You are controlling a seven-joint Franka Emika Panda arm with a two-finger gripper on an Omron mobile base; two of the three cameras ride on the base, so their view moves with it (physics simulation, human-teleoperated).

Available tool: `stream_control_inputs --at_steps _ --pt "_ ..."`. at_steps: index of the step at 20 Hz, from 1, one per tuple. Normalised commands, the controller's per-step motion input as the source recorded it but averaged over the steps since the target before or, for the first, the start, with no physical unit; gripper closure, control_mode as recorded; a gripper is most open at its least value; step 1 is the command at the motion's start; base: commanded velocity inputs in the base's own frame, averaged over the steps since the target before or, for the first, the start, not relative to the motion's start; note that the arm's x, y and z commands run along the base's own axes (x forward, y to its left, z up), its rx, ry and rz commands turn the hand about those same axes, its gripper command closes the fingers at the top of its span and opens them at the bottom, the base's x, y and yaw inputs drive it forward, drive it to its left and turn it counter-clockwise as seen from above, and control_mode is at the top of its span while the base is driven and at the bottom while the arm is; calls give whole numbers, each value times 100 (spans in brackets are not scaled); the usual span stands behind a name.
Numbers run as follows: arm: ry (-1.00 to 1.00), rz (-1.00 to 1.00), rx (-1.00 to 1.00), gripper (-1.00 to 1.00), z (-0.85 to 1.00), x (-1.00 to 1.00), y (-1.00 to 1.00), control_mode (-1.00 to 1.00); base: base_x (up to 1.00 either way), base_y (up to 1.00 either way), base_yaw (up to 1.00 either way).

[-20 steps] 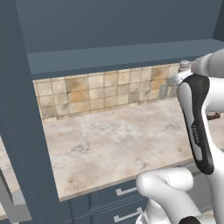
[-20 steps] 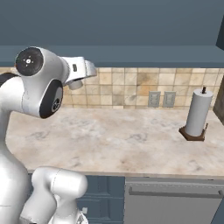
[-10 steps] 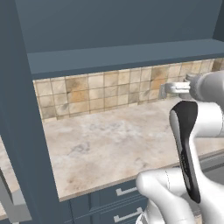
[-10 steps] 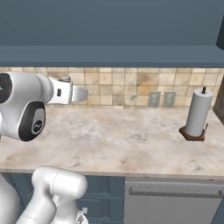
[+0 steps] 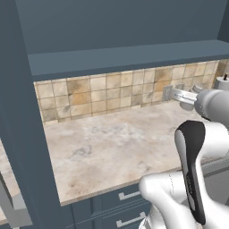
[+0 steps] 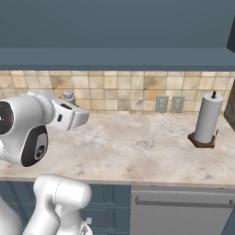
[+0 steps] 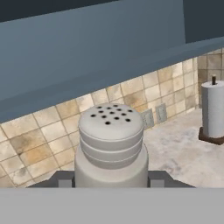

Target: Move the mayonnaise and shaker from the cabinet to the dining counter.

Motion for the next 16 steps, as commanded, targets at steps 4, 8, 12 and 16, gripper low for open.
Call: stream_control_inputs --at_steps 4,8,12,16 --pt "-3 2 1 100 -14 0 3 -100 0 0 0" --pt "0 1 0 100 0 0 0 -100 0 0 0" --pt "0 0 0 100 0 0 0 100 -3 0 0" --pt "0 0 0 100 0 0 0 100 -67 31 23"
